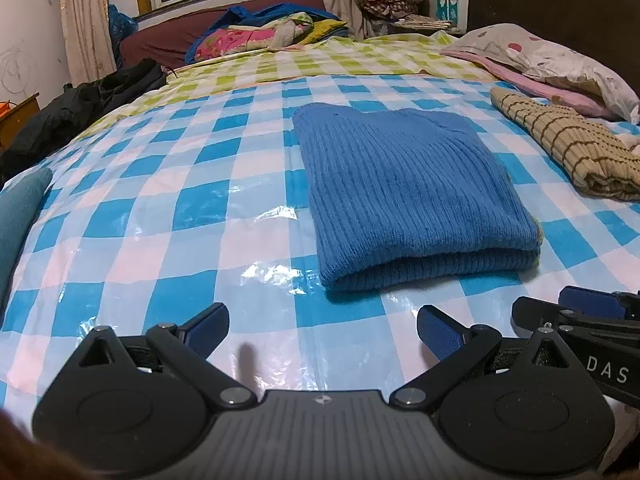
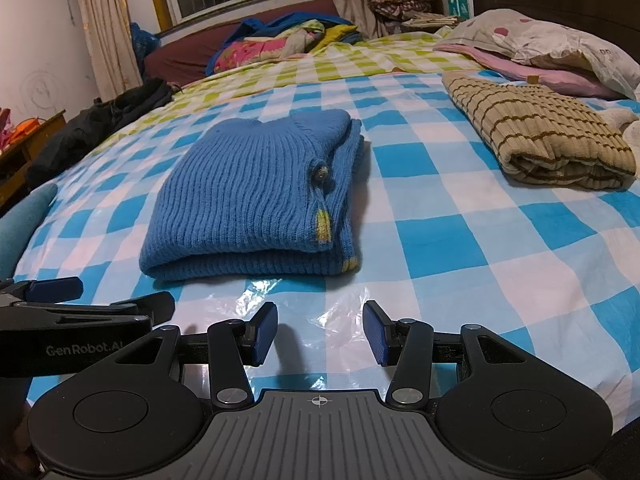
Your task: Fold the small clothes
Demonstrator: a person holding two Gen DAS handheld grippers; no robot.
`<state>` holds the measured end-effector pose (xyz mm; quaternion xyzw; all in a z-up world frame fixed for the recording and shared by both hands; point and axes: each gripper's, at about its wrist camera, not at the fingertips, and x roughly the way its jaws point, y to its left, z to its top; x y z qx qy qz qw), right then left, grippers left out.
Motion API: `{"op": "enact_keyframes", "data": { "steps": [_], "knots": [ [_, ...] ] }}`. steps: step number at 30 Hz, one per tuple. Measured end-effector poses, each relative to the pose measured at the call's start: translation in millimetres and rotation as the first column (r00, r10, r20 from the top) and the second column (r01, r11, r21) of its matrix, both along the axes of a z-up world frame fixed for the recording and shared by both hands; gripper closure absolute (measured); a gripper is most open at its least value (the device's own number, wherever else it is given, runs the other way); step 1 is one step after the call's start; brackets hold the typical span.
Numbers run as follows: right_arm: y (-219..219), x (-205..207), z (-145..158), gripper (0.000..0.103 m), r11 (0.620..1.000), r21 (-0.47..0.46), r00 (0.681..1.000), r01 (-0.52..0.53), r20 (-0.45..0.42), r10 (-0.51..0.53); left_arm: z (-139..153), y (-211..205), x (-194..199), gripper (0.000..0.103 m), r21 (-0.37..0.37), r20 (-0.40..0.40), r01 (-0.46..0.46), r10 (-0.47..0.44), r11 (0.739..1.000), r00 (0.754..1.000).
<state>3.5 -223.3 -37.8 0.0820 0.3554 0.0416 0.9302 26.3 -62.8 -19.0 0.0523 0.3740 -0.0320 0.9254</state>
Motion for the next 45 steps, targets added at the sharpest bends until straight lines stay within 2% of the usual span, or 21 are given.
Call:
{"op": "enact_keyframes", "data": {
  "steps": [18, 28, 38, 45],
  "knots": [
    [1, 1, -1, 0.056, 1.0, -0.019, 1.0, -0.002, -0.019, 0.002, -3, -2, 0, 0.0, 0.009, -0.012, -0.007, 0.007, 1.0, 1.0],
    [3, 15, 12, 0.056, 0.999, -0.041, 0.994, 0.012, -0.108, -0.016, 6, -6, 3, 0.0, 0.036, -0.016, -0.017, 0.018, 0.999, 1.0],
    [10, 14, 27, 0.056, 0.995, -0.089, 0.99, 0.032, -0.137, -0.044, 16, -2, 3, 0.0, 0.03, -0.029, -0.028, 0.029, 0.999, 0.999],
    [14, 18, 27, 0.056, 0.993, -0.115, 0.984, 0.032, -0.17, -0.052, 13, -3, 6, 0.0, 0.048, -0.067, -0.035, 0.038, 0.998, 0.997]
  ]
}}
